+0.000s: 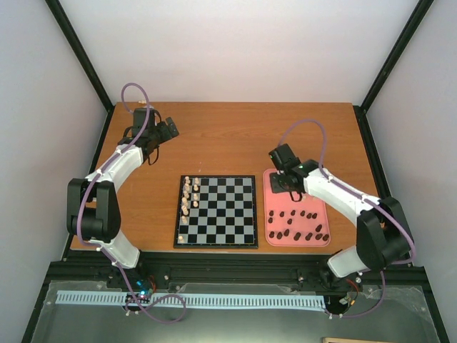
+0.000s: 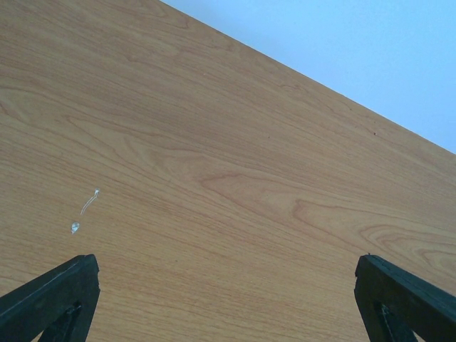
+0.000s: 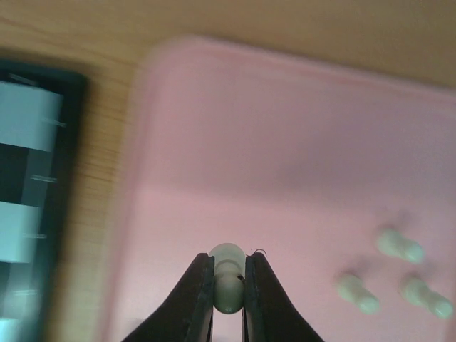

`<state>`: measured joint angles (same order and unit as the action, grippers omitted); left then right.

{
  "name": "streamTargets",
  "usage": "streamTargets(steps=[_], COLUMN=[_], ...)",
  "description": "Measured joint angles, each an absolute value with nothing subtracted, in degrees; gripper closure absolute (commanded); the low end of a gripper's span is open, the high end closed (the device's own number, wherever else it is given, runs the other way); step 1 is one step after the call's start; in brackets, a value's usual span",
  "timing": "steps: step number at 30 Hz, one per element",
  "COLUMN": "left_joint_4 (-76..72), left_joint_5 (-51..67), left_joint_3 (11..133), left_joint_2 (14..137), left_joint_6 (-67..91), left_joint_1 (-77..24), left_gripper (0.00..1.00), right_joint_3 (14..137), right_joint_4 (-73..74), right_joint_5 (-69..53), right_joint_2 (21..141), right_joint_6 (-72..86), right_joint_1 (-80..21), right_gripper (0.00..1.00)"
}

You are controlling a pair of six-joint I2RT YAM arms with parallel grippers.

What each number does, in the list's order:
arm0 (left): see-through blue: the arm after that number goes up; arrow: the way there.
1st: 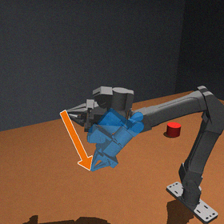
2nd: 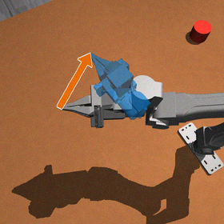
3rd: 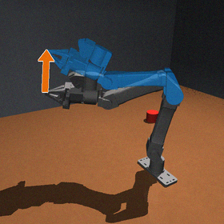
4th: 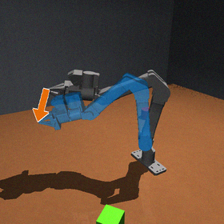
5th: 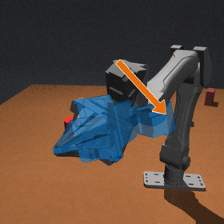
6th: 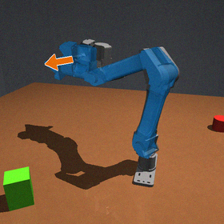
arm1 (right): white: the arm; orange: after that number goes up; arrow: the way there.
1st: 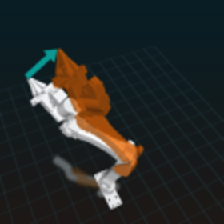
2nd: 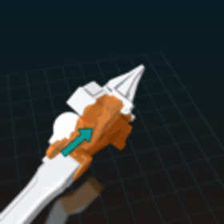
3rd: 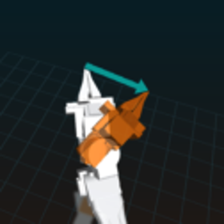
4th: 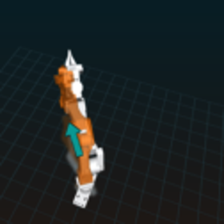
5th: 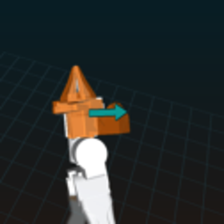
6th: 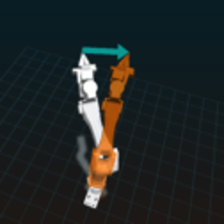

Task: Set up the chess pieces on the board
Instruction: Pick up the chess piece from the storage box, then place the chess piece on the chessboard.

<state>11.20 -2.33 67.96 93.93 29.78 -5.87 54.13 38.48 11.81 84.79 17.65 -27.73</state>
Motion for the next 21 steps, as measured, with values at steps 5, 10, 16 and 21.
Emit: streamTargets(steps=[5,10,16,21], left_joint_4=[11.2,11.2,11.2,11.2], left_joint_5=[-2.3,-2.3,-2.3,-2.3], left_joint_3=[68.0,68.0,68.0,68.0], left_joint_2=[93.9,93.9,93.9,93.9], left_joint_6=[29.8,29.8,29.8,29.8], left_joint_1=[-5.9,-5.9,-5.9,-5.9], left_gripper=[0.0,0.0,0.0,0.0], right_joint_3=[62.8,73.3,82.5,86.6], right_joint_4=[38.2,38.3,38.5,39.0], right_joint_5=[10.3,9.7,6.3,3.4], right_joint_2=[84.4,93.3,105.8,111.3], right_joint_6=[18.3,18.7,18.0,17.2], right_joint_1=[-37.7,-48.8,-57.8,-59.6], right_gripper=[0.97,0.97,0.97,0.97])
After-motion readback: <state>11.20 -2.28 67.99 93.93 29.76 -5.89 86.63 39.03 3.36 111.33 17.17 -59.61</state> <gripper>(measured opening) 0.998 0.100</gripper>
